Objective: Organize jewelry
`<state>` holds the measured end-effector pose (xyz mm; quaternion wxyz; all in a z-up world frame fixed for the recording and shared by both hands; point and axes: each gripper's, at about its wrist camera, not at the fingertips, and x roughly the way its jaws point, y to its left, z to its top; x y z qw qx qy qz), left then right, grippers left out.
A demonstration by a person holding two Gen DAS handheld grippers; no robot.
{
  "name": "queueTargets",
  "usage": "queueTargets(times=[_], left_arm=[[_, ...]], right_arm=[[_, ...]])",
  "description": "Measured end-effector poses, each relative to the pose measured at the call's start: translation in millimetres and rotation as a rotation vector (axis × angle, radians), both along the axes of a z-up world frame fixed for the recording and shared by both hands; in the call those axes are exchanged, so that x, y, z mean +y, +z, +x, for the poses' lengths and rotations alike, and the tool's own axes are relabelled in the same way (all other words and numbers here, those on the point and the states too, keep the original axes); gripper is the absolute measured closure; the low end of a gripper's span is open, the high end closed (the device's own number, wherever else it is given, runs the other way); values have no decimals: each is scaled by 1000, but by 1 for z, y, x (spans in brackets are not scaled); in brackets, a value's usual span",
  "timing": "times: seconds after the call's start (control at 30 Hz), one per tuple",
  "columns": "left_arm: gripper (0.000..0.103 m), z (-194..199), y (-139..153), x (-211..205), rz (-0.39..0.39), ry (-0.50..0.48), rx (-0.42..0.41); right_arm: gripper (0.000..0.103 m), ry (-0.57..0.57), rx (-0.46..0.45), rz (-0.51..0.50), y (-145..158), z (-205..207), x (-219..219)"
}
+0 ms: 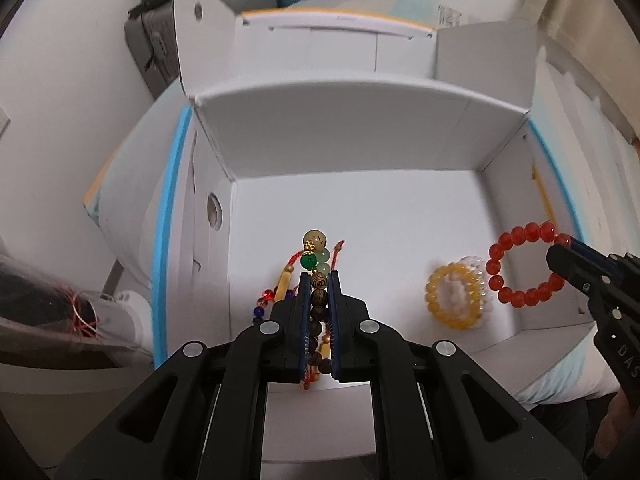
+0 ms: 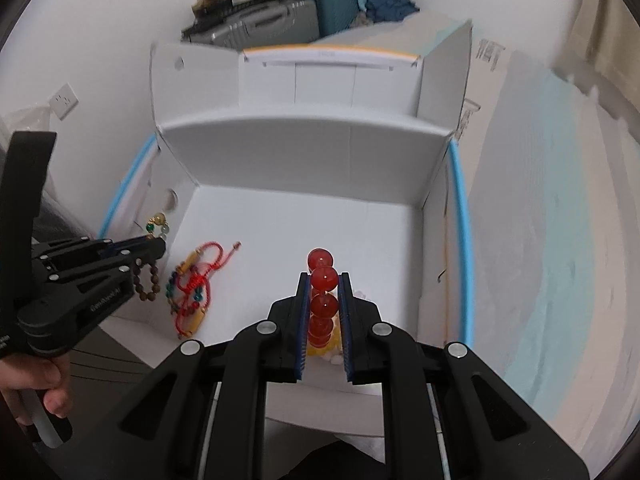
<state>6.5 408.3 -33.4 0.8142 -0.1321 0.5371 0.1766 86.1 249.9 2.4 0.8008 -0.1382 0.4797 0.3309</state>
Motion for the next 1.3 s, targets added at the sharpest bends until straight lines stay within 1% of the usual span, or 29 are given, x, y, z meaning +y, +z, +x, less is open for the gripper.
queueTargets(times=[0.2,0.37,0.67,0.77,0.8,0.83,0.87,0.93,0.97,1.0,1.03,1.07,1.1,1.13,1.17,1.23,1.27,1.3], left_arm=[[96,5,-23,6,-30,-2,46],[96,9,-38,10,-41,-8,81],[94,15,-48,13,-45,-10,95],[93,15,-46,13,-51,0,87],[93,14,-43,12,-47,-1,80],[88,14,-41,12,-45,-1,73],[84,11,-35,11,-42,5,61],[71,1,-23,7,-22,7,16],[68,-3,-17,4,-2,5,0],[62,-7,-13,3,10,5,-11],[53,-13,-5,1,26,9,-33],[49,-19,2,-1,45,15,-54],[42,-27,9,-3,64,22,-74],[40,-32,13,-6,76,25,-89],[39,-39,19,-8,86,26,-110],[25,-54,29,-13,110,45,-140],[23,-61,34,-16,122,48,-157],[19,-70,41,-20,135,55,-184]], right_arm=[[90,-12,34,-50,-23,10,11],[90,-16,56,-68,-36,12,15],[90,-15,80,-80,-47,14,18],[88,-23,82,-71,-47,14,16],[85,-23,82,-62,-45,13,15],[75,-23,78,-55,-42,13,14],[70,-25,72,-48,-39,12,13],[62,-27,46,-20,-27,8,7],[58,-30,36,-10,-22,7,4],[50,-34,23,4,-16,4,0],[45,-36,13,15,-11,2,-3],[43,-38,-7,33,-3,-3,-9],[39,-42,-21,39,2,-6,-12],[33,-43,-33,44,6,-9,-14],[31,-40,-52,55,12,-15,-19],[25,-44,-87,74,22,-26,-28],[23,-49,-103,80,26,-31,-32],[19,-53,-116,86,30,-35,-36]])
